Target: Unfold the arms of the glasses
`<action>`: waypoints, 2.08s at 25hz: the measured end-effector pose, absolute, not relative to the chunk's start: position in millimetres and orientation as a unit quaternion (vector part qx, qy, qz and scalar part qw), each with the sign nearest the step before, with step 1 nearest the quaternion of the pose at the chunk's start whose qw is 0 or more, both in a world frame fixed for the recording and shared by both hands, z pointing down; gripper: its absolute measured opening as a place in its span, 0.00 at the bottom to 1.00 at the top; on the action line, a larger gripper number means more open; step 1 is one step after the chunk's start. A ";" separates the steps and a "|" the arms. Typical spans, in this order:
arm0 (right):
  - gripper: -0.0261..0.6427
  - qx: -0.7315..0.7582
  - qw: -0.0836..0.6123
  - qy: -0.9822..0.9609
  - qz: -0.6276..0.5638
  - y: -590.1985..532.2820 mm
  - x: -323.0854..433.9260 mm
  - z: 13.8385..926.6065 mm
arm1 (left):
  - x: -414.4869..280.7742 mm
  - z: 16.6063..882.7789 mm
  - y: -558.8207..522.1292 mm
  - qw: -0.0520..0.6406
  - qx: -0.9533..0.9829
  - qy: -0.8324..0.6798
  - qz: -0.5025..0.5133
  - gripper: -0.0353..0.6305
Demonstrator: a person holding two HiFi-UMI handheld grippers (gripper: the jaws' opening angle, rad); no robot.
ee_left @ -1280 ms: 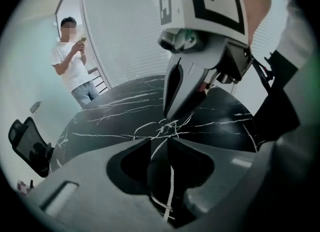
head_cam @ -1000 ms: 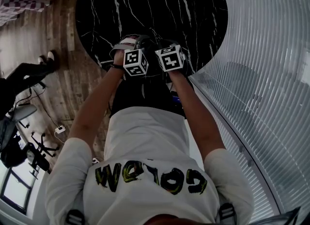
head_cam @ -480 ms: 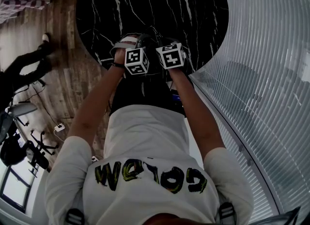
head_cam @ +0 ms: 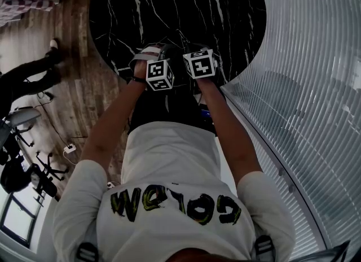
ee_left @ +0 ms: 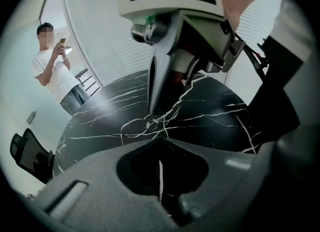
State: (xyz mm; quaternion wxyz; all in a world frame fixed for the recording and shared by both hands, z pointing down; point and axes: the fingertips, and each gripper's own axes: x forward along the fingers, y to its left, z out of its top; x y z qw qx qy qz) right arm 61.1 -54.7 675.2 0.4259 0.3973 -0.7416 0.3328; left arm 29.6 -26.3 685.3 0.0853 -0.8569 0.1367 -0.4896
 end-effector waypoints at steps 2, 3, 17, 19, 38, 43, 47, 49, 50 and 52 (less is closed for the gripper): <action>0.05 0.396 0.425 -0.742 0.334 -54.1 60.3 675.5 | 29.9 687.5 -19.9 0.078 -0.858 0.134 -0.490 0.06; 0.05 0.396 0.425 -0.742 0.334 -54.2 60.1 675.6 | 29.8 687.7 -19.3 0.077 -0.858 0.136 -0.489 0.06; 0.05 0.391 0.427 -0.748 0.323 -56.5 59.0 675.7 | 31.8 688.6 -37.3 0.098 -0.850 0.130 -0.501 0.15; 0.05 0.391 0.429 -0.748 0.323 -56.3 59.3 675.4 | 32.1 687.9 -40.5 0.106 -0.848 0.132 -0.502 0.15; 0.05 0.392 0.426 -0.747 0.327 -56.0 60.1 675.0 | 32.3 688.3 -41.7 0.128 -0.839 0.119 -0.516 0.13; 0.05 0.396 0.421 -0.746 0.331 -56.7 59.8 675.9 | 30.1 688.9 -39.0 0.126 -0.838 0.123 -0.516 0.13; 0.05 0.398 0.421 -0.745 0.331 -57.1 60.0 675.7 | 27.8 690.9 -34.6 0.125 -0.837 0.125 -0.518 0.12; 0.05 0.399 0.420 -0.744 0.333 -57.0 60.6 675.4 | 27.2 691.7 -31.1 0.119 -0.837 0.124 -0.520 0.12; 0.05 0.401 0.420 -0.742 0.335 -56.8 61.3 675.4 | 26.9 691.1 -30.2 0.118 -0.836 0.125 -0.520 0.12; 0.05 0.402 0.420 -0.741 0.337 -56.1 62.7 675.8 | 26.3 689.6 -28.5 0.117 -0.835 0.129 -0.521 0.11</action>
